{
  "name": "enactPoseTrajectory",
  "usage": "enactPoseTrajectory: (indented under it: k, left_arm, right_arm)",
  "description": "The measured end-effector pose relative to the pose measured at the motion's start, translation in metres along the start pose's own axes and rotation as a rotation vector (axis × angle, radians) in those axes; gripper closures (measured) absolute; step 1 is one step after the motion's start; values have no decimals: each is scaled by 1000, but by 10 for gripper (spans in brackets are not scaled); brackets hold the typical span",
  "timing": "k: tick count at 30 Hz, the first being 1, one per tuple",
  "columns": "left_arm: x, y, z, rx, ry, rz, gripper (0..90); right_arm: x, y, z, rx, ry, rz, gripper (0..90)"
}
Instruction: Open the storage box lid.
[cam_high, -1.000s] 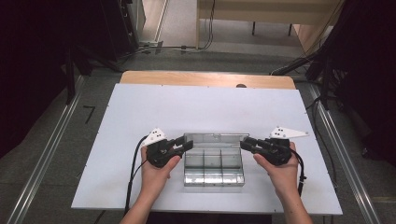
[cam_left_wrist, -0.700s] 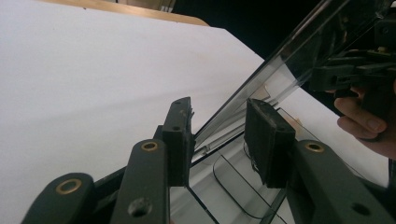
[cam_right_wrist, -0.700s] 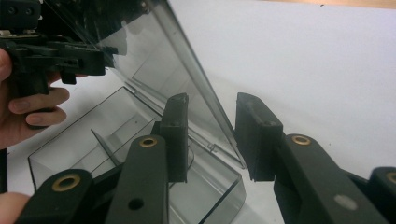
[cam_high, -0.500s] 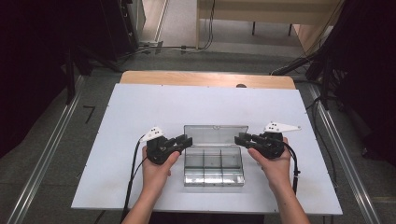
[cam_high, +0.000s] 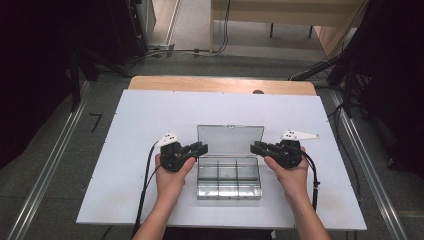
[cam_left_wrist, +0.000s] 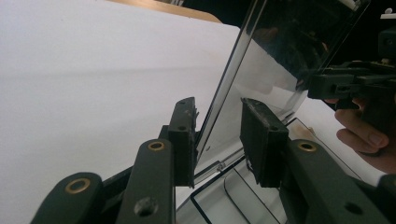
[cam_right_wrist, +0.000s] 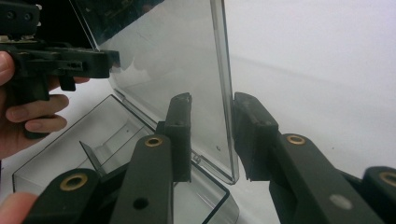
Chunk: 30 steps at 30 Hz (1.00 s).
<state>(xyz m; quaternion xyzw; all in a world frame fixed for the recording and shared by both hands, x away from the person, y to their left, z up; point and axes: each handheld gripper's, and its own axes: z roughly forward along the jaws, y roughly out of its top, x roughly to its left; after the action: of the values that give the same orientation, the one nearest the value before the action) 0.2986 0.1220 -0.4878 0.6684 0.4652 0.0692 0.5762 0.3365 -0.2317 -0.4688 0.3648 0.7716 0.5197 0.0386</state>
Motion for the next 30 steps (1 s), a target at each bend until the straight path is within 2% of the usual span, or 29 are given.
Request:
enactPoseTrajectory:
  k: [3,15,19,24,30]
  left_arm:
    - [0,1,1,6,13,-6,654]
    - [3,1,6,4,30,-34,681]
    - [5,1,7,4,32,-59,691]
    - [6,1,10,18,44,-60,695]
    - [9,1,13,23,40,-80,700]
  right_arm:
    - [0,-1,3,2,-14,20,674]
    - [-1,-2,9,8,-52,44,680]
    - [-2,-2,10,4,-41,100,668]
    - [-4,-4,13,1,-53,118,683]
    - [-6,-7,16,0,-56,144,683]
